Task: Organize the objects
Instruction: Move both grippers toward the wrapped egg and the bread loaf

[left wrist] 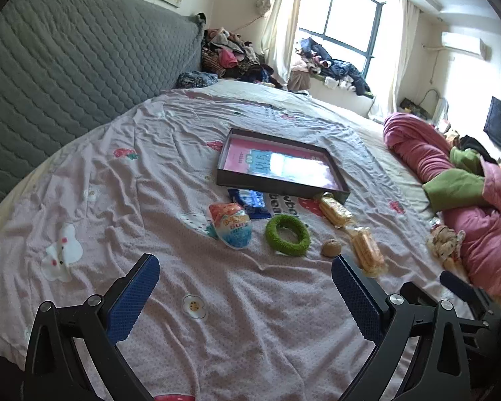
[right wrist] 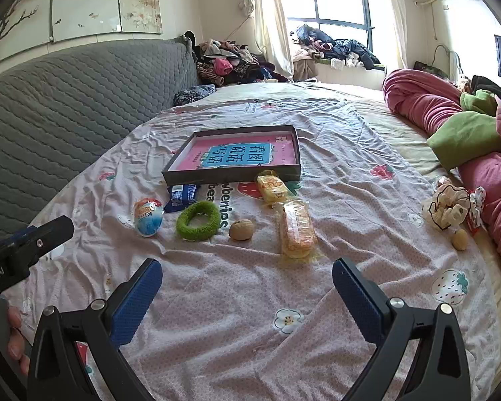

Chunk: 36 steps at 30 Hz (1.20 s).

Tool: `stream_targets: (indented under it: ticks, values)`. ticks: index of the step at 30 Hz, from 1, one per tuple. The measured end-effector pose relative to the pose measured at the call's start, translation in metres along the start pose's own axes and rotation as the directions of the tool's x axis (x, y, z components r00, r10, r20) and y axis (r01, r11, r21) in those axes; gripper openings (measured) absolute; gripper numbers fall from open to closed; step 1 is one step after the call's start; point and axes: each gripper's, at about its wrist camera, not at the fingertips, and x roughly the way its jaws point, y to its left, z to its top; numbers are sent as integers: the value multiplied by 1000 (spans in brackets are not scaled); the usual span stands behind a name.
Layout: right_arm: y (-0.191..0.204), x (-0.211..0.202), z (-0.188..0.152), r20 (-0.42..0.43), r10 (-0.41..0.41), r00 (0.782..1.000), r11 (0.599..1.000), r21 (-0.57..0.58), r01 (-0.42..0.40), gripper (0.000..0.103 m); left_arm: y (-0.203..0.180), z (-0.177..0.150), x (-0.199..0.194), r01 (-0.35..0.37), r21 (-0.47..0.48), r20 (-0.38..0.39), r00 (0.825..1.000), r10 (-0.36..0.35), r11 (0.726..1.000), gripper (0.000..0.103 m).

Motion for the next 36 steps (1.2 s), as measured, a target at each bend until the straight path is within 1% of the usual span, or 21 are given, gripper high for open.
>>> stream_targets:
  ticks: [1, 4, 9, 13, 24, 33, 36]
  values:
    - [0, -1, 0, 1, 2, 1000, 1000, 2, -2, 103, 1, 1, -1, -9, -5, 4, 1000, 9, 1000, 103]
    - [-1, -1, 0, 2, 3, 1000, 1000, 7, -3, 103, 0, 2, -3, 4, 4, 13, 1000, -4, 1000, 103]
    - [0, 0, 0, 0, 6, 1000, 1000, 3, -6, 103, -3, 2, -5, -11, 20, 28, 1000, 10, 1000, 103]
    - [1, -1, 1, 4, 5, 1000, 1000, -3, -5, 103, -5, 1, -4, -16, 24, 20, 1000, 16, 1000, 103]
    - [2, -11, 6, 19, 10, 1000, 1000, -19, -10, 103, -9, 5, -14, -23, 49, 41, 999, 21, 999, 103]
    - [12, -8, 17, 20, 20, 1000, 999, -47, -19, 103, 2, 15, -7, -37, 42, 44, 998, 35, 998, 103]
    - [14, -4, 23, 16, 8, 1000, 998, -62, -7, 103, 7, 19, -1, -38, 34, 40, 999, 37, 999, 103]
